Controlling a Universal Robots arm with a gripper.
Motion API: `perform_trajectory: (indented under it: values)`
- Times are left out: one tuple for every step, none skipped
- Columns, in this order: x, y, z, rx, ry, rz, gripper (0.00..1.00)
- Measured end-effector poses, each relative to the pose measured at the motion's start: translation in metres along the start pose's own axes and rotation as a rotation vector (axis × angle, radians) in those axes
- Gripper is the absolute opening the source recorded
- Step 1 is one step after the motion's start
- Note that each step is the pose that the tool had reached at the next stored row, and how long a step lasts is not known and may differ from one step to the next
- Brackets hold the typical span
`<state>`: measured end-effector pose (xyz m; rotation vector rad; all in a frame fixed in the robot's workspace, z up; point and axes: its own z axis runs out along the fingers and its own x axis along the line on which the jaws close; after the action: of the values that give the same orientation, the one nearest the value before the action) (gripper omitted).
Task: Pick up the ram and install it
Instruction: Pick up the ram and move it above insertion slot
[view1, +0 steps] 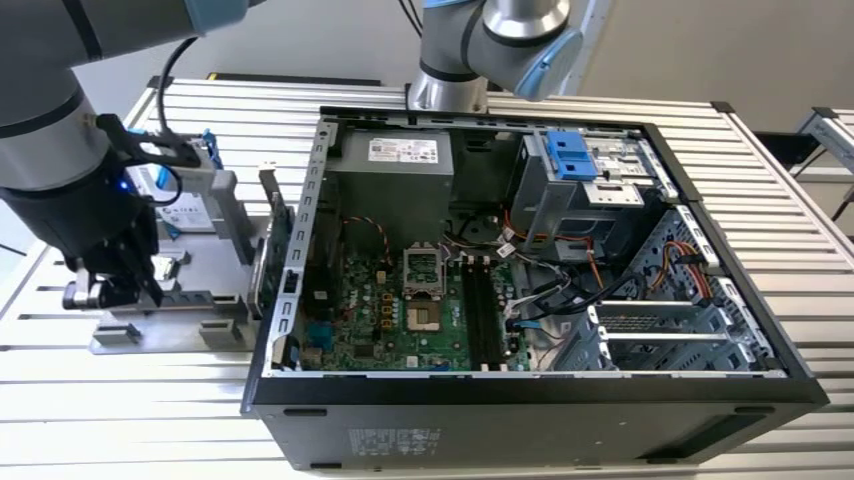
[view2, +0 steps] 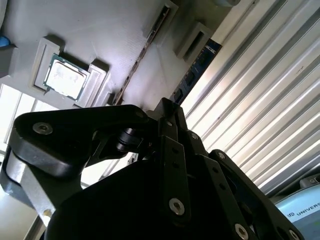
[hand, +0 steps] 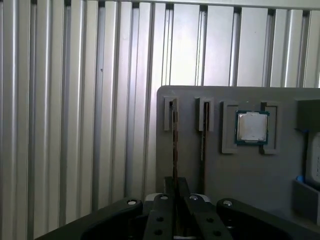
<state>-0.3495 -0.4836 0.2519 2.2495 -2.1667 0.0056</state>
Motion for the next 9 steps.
perform_trajectory:
  values:
    - [0.0000, 0.0000, -0.0008, 0.0000, -0.0001, 0.000, 0.00]
    - [0.0000, 0.0000, -0.0017, -0.0001, -0.0001, 0.000, 0.00]
    - [0.0000, 0.0000, -0.0029, -0.0001, -0.0001, 0.000, 0.00]
    - [0.0000, 0.0001, -0.0041, -0.0001, -0.0001, 0.000, 0.00]
    - [0.0001, 0.0001, -0.0052, -0.0001, -0.0001, 0.000, 0.00]
    - [0.0001, 0.0001, -0.0061, 0.0000, -0.0001, 0.000, 0.00]
    - [0.0001, 0.0001, -0.0069, -0.0001, 0.0000, 0.000, 0.00]
    - [0.0001, 0.0001, -0.0076, 0.0000, -0.0001, 0.000, 0.00]
    - [0.0001, 0.0001, -0.0085, 0.0000, -0.0001, 0.000, 0.00]
